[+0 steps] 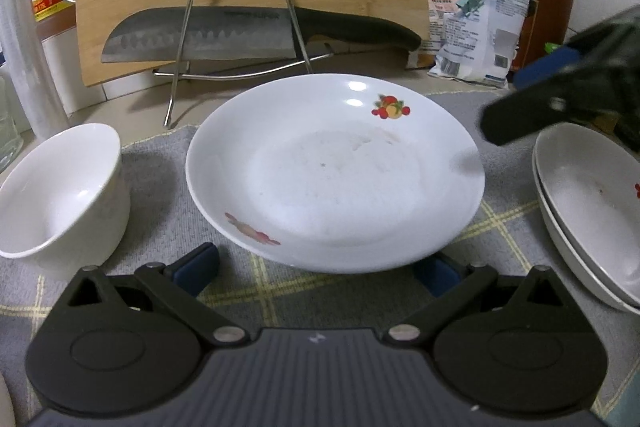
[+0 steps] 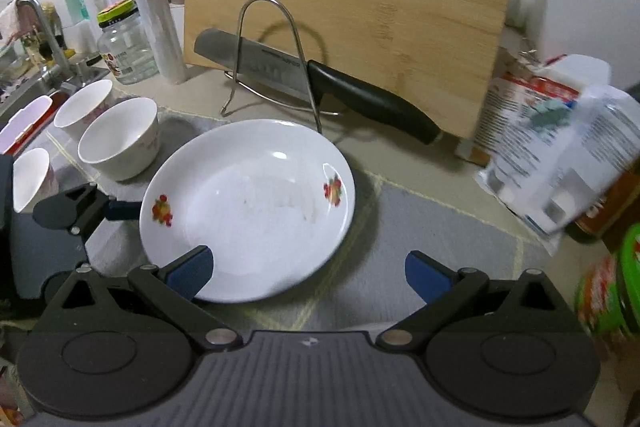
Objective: Organize plates and bowls
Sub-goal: 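Move the right tool to the rim of the oval fruit-decal dish, then close the right tool on the oval dish rim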
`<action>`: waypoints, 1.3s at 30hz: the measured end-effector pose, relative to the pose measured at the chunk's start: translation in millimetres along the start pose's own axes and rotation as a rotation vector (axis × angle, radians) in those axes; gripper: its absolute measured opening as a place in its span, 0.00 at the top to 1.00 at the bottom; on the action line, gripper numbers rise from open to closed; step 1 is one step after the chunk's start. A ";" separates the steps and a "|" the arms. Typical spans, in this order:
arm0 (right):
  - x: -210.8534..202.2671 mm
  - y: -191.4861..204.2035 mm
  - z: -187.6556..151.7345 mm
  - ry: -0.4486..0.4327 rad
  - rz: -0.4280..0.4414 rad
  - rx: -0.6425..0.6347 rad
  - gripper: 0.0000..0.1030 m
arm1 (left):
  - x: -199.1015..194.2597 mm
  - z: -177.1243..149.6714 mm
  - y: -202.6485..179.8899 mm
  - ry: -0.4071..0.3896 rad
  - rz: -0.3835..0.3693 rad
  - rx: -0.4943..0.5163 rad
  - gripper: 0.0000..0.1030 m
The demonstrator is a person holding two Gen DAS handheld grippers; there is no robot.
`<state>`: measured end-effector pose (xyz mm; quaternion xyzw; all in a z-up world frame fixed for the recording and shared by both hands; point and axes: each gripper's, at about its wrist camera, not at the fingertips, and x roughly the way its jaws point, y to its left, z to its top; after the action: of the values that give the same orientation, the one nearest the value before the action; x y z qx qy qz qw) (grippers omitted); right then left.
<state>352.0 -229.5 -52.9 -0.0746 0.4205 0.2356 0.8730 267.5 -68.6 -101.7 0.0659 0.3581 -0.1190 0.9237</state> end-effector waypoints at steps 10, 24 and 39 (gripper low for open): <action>36.3 -14.9 22.5 0.052 0.100 -0.004 0.00 | -2.6 -3.9 1.1 -0.025 -0.009 0.009 0.00; 80.7 -28.3 41.8 0.124 0.242 0.027 0.00 | -3.2 -4.0 1.5 -0.034 -0.024 0.023 0.00; 98.1 -33.7 48.7 0.132 0.300 0.027 0.00 | -2.5 -1.9 4.5 -0.033 -0.055 0.046 0.00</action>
<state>454.6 -208.9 -99.8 -0.0147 0.4865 0.3521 0.7994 265.6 -63.5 -101.3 0.0752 0.3416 -0.1538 0.9241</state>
